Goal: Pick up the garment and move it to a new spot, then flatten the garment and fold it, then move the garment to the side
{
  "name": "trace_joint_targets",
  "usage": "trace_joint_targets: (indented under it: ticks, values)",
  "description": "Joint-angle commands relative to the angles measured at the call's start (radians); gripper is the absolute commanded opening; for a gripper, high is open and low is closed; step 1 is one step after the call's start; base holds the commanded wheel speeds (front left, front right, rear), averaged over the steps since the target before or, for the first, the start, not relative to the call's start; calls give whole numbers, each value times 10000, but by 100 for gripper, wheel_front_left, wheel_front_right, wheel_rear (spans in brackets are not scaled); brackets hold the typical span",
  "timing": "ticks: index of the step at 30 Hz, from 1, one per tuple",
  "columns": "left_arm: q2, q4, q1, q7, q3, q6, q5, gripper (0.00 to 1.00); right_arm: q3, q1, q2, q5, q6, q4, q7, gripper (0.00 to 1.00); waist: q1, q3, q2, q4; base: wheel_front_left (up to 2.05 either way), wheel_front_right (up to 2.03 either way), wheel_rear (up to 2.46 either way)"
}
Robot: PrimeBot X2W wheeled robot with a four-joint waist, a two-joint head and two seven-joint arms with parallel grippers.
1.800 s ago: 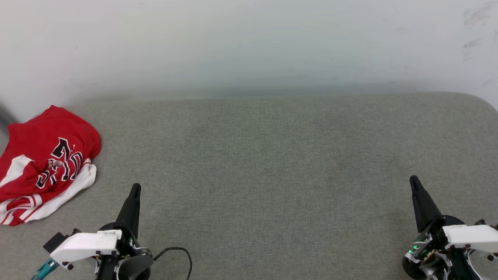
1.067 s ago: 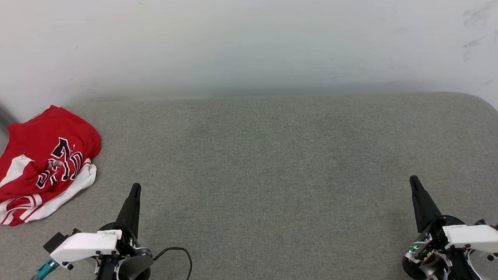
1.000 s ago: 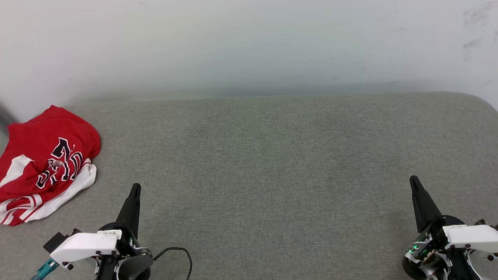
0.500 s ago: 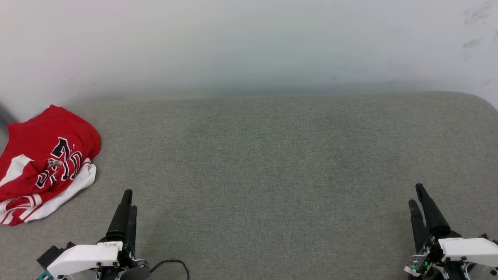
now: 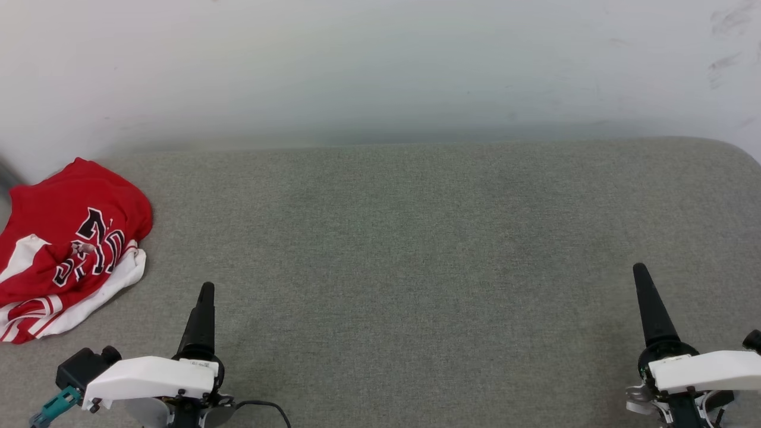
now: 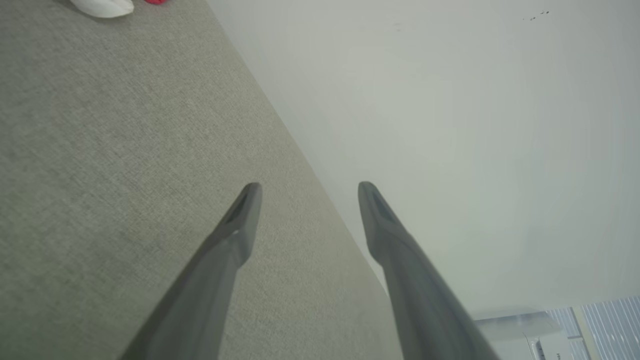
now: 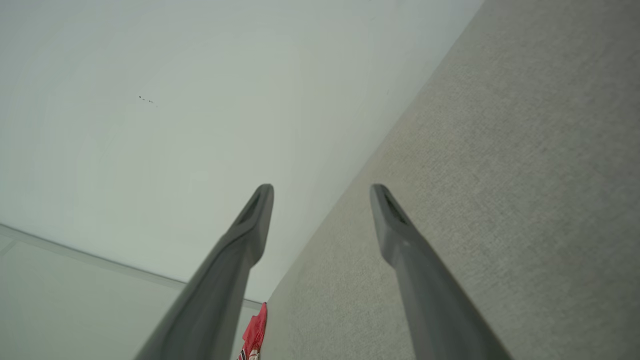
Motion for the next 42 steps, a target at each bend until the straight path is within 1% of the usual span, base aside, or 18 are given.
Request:
trace_joint_targets:
  ticks: [1,8,14,21,33,38,42]
  values:
    - [28,-246,-73,-113,-99,123,531,100,73,-30,-13,-570,2,-296,-103,100,0,5,0,3,0,0,0]
    - [104,-318,43,-384,-444,581,2069,100,244,121,-13,-2190,2,-538,-378,100,0,12,0,11,0,0,0]
    - [186,-366,123,-603,-668,955,2966,100,334,219,-12,-3219,3,-639,-599,100,0,17,0,28,0,0,0]
    - [278,-446,203,-837,-893,1291,3901,100,411,349,-11,-4240,3,-658,-836,100,0,26,0,49,0,0,0]
    - [322,-647,334,-1210,-1170,1708,5395,100,539,471,-10,-5905,3,-780,-1216,100,0,46,0,78,0,0,0]
    - [329,-726,370,-1350,-1254,1805,5951,100,554,536,-9,-6507,3,-847,-1353,100,0,45,0,98,0,0,0]
    - [314,-823,416,-1460,-1319,1799,6338,100,578,568,-9,-6929,3,-938,-1462,100,0,42,0,114,0,0,0]
